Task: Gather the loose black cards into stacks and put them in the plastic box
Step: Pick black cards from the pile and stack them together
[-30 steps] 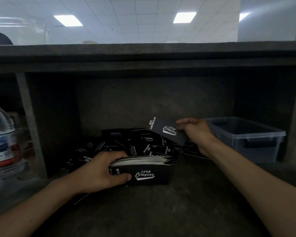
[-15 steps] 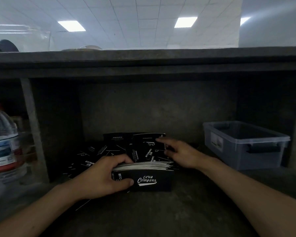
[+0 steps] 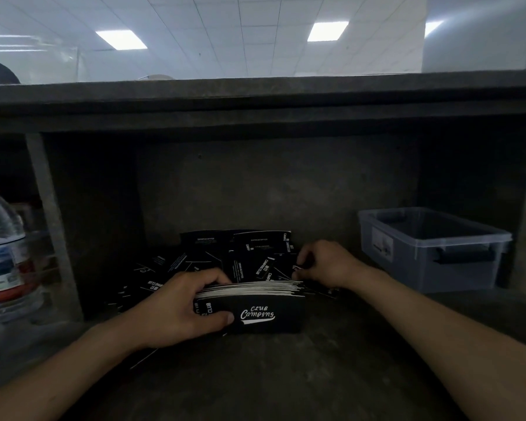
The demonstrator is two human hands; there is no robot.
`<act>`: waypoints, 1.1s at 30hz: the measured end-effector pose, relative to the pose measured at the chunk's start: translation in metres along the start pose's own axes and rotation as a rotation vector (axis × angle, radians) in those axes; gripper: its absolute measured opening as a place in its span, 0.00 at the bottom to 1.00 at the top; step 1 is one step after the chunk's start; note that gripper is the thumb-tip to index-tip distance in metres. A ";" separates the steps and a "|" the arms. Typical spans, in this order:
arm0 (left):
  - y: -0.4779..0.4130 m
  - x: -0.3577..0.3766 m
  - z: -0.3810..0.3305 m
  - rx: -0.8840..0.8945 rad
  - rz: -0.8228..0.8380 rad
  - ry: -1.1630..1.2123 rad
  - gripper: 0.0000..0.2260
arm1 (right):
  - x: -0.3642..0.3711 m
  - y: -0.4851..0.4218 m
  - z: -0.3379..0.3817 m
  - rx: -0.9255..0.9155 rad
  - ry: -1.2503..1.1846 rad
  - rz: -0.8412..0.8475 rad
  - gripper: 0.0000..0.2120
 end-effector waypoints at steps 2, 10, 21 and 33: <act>0.000 0.000 0.000 -0.012 -0.007 0.001 0.11 | -0.005 -0.001 -0.004 0.069 -0.090 -0.001 0.22; 0.001 -0.001 0.000 -0.018 -0.002 -0.013 0.11 | -0.033 -0.002 -0.019 0.180 -0.572 -0.168 0.15; 0.001 0.000 0.000 -0.021 -0.005 -0.019 0.11 | -0.047 0.006 -0.008 0.196 -1.224 -0.222 0.21; 0.001 -0.004 0.002 -0.081 -0.077 0.035 0.21 | -0.010 0.021 0.003 0.062 -0.654 0.589 0.13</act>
Point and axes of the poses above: each hand's wrist, its own y-axis away from the middle knuckle, its own x-axis out of the palm, z = x × y, the point moved 4 cm from there along -y, towards the middle knuckle, and after that the axes turned 6 degrees about x, right-handed, at the moved point
